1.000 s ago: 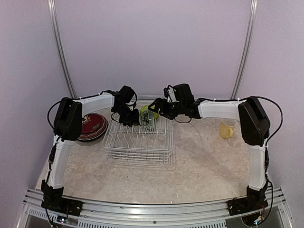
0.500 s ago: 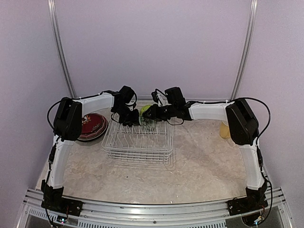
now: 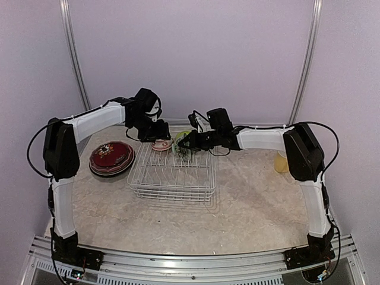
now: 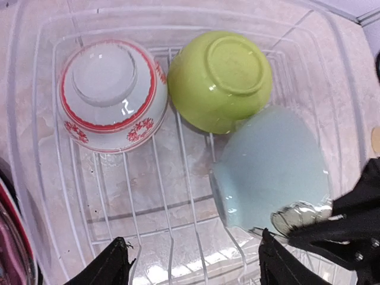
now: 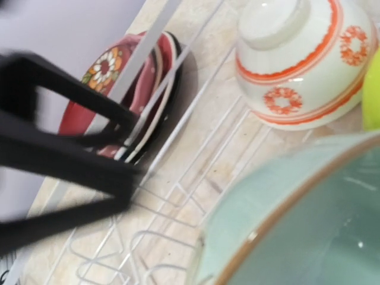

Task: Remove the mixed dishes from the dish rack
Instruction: Grab the cup from the dish rack, then place the bowl at the center of the board.

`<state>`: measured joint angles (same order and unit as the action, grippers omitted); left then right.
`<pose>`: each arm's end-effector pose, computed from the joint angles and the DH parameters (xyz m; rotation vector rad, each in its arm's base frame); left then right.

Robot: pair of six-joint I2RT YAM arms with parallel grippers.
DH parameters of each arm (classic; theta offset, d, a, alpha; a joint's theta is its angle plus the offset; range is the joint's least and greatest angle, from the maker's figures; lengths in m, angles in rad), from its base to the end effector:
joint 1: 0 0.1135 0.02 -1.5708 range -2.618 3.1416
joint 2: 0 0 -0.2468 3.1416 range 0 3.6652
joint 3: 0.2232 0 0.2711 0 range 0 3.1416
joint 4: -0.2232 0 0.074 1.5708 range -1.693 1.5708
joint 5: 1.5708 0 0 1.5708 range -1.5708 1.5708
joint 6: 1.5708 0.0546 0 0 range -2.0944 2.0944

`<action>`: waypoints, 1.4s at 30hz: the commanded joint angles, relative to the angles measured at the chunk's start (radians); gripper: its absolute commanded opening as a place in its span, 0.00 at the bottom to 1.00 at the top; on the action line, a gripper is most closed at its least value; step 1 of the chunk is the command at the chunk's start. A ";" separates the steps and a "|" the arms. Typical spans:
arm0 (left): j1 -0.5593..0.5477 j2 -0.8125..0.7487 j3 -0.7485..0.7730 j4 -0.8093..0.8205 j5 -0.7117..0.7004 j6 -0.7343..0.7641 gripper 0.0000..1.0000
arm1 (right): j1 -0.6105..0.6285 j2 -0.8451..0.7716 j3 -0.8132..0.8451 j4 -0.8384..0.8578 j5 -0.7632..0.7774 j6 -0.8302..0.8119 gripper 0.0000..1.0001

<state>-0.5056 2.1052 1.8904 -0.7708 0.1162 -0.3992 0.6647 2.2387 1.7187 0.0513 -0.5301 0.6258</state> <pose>0.4235 -0.2417 0.2213 0.1854 2.6172 -0.4827 0.4081 0.3549 0.1733 -0.4127 2.2088 1.2998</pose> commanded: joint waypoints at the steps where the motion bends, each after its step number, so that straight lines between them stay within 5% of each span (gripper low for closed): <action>1: -0.008 -0.162 -0.053 0.004 -0.035 0.024 0.75 | -0.002 -0.142 -0.010 0.064 -0.039 -0.057 0.00; 12: -0.005 -0.488 -0.279 0.103 -0.083 0.063 0.96 | -0.001 -0.438 -0.161 -0.085 0.128 -0.250 0.00; 21: -0.008 -0.611 -0.409 0.159 -0.094 0.059 0.98 | 0.000 -0.652 -0.373 -0.421 0.778 -0.395 0.00; 25: -0.009 -0.621 -0.426 0.177 -0.084 0.058 0.99 | -0.001 -0.670 -0.461 -0.535 0.941 -0.376 0.00; 42: -0.056 -0.534 -0.399 0.195 -0.056 0.060 0.99 | -0.002 -0.519 -0.553 -0.734 0.960 -0.293 0.00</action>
<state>-0.5514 1.5505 1.4776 -0.5808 0.0563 -0.3542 0.6636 1.6932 1.1637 -0.6476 0.3740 0.3225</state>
